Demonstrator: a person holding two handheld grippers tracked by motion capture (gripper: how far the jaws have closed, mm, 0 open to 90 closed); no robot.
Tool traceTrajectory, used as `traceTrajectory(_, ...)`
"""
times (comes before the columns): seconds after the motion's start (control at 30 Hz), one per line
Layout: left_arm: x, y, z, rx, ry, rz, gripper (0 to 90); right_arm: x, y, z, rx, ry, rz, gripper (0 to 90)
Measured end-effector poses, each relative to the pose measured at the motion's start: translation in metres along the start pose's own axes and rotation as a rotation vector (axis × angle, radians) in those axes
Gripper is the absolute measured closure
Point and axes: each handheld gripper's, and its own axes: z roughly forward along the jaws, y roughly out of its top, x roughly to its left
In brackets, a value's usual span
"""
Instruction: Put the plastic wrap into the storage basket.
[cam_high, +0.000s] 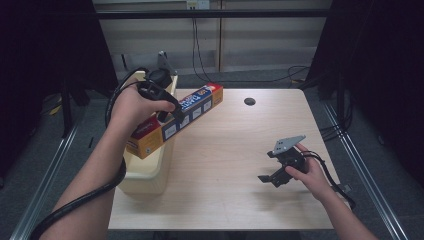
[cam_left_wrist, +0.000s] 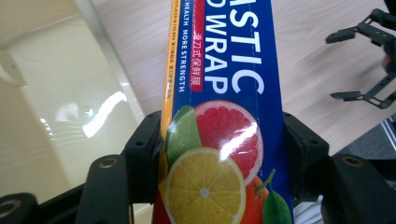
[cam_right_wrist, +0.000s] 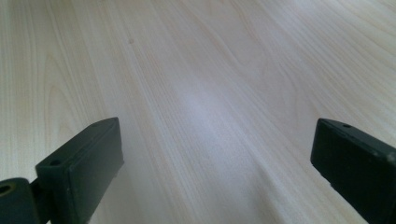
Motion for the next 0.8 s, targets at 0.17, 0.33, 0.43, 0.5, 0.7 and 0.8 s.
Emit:
traceTrajectory(0.17, 0.003, 0.001, -0.007, -0.004, 0.023, -0.015, 41.0, 0.000, 0.000, 0.001, 0.002, 0.003, -0.001, 2.2)
traceTrajectory(0.33, 0.007, 0.000, -0.016, -0.021, 0.034, -0.036, 41.0, -0.001, 0.000, 0.000, -0.001, -0.003, -0.005, 2.1)
traceTrajectory(0.43, 0.008, 0.000, -0.021, -0.027, 0.042, -0.055, 41.0, 0.000, 0.000, 0.001, 0.000, 0.002, -0.002, 2.1)
traceTrajectory(0.5, 0.009, -0.001, -0.024, -0.025, 0.045, -0.063, 41.0, 0.000, 0.000, 0.001, 0.003, 0.001, -0.006, 2.2)
traceTrajectory(0.7, 0.012, -0.004, -0.037, -0.029, 0.052, -0.080, 41.0, 0.000, 0.000, 0.001, 0.000, 0.008, -0.011, 2.2)
traceTrajectory(0.8, 0.015, -0.006, -0.041, -0.035, 0.070, -0.096, 41.0, 0.001, 0.001, 0.001, 0.004, 0.008, -0.008, 2.2)
